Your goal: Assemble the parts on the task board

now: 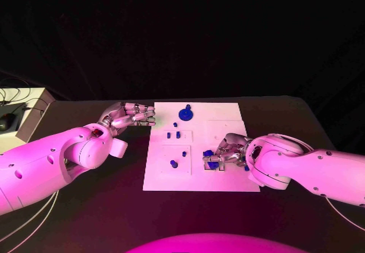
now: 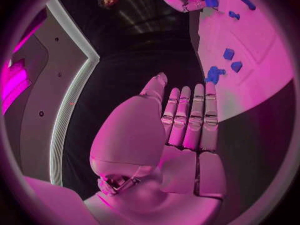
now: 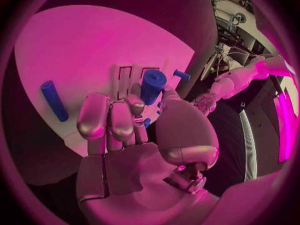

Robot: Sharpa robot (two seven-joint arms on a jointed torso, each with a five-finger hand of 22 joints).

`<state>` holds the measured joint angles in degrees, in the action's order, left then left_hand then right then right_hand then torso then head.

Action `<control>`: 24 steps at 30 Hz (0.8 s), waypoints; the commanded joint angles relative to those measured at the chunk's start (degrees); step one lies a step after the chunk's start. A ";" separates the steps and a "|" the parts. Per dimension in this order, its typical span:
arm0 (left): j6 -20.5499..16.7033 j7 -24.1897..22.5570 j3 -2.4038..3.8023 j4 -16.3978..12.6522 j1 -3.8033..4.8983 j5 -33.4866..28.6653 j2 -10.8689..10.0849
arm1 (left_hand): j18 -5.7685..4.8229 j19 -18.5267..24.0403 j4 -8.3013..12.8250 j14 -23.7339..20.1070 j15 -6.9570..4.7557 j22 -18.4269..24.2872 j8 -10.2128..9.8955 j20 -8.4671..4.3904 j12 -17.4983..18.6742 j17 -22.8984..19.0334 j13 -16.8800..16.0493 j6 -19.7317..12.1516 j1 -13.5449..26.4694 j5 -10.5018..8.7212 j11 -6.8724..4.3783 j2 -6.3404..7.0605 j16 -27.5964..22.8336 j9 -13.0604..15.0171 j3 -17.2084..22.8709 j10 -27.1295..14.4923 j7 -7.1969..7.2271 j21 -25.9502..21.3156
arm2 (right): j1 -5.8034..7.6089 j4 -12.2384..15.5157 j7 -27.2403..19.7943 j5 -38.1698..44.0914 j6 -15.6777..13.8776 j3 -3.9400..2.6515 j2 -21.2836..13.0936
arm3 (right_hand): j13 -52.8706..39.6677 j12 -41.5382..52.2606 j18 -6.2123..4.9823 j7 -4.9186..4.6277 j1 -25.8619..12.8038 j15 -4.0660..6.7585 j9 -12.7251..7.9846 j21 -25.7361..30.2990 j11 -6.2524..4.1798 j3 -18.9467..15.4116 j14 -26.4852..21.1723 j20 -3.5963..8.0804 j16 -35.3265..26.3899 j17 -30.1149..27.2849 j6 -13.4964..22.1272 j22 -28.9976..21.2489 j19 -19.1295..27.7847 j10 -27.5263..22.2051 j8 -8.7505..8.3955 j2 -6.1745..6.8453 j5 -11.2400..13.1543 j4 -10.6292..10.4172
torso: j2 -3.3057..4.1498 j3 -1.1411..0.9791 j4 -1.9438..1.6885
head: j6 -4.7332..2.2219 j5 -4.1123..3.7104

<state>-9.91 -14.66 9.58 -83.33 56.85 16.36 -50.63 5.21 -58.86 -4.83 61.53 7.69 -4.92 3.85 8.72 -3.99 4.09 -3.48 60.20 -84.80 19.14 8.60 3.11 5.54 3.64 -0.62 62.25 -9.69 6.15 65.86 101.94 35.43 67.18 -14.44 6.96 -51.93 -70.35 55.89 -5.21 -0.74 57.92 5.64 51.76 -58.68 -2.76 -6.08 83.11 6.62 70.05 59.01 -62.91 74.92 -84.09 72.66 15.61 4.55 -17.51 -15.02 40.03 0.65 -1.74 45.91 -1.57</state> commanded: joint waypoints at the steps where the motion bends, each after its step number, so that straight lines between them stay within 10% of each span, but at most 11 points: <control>1: 0.92 -0.26 0.05 -0.17 -0.03 -0.24 0.03 | 0.32 -0.10 -0.41 -0.47 0.12 0.07 -0.19 0.47 0.19 -0.04 0.05 -0.38 -0.29 0.17 -0.05 -0.32 0.25 -0.01 0.00 -0.51 0.06 0.05 | -0.09 0.28 -0.50 0.82 -0.85 -0.01 -0.07 | -0.10 0.27 1.06 0.08 -0.28 0.44 0.10 -0.26 -0.13 0.03 0.07 0.21 -0.06 0.08 -0.28 7.87 -3.41 0.41 0.05 0.39 0.37 -0.36 | -0.02 0.00 0.01 | -0.08 0.00; 24: 0.79 -0.20 0.05 -0.11 -0.03 -0.25 0.06 | 0.33 -0.04 -0.44 -0.56 0.15 0.13 -0.21 0.51 0.20 -0.04 0.05 -0.52 -0.27 0.20 0.00 -0.32 0.26 -0.01 -0.10 -0.63 -0.05 0.02 | -0.13 -1.00 0.35 2.73 -2.35 -0.01 0.45 | -0.53 0.86 1.15 0.28 -4.38 0.55 0.15 -0.80 -0.28 -0.14 0.10 0.31 0.14 0.23 -0.63 7.97 -3.45 0.96 0.29 -0.52 2.12 -1.43 | -0.02 0.07 0.05 | -0.20 -0.28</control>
<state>-9.91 -14.59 9.58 -83.33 56.85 16.36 -50.64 5.21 -58.86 -4.99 61.32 7.89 -4.87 3.85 8.72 -3.99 4.09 -3.48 60.20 -84.80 19.14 8.61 3.11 5.53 3.64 -0.78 61.83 -9.69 6.15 65.77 101.01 35.42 68.14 -16.31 6.96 -51.55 -70.81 56.49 -5.24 -0.49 54.04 5.86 51.92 -59.18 -3.11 -6.31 83.33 6.62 70.05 59.17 -63.16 74.95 -84.09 73.35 15.62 4.01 -15.50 -16.06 40.00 0.70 -1.73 45.64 -1.80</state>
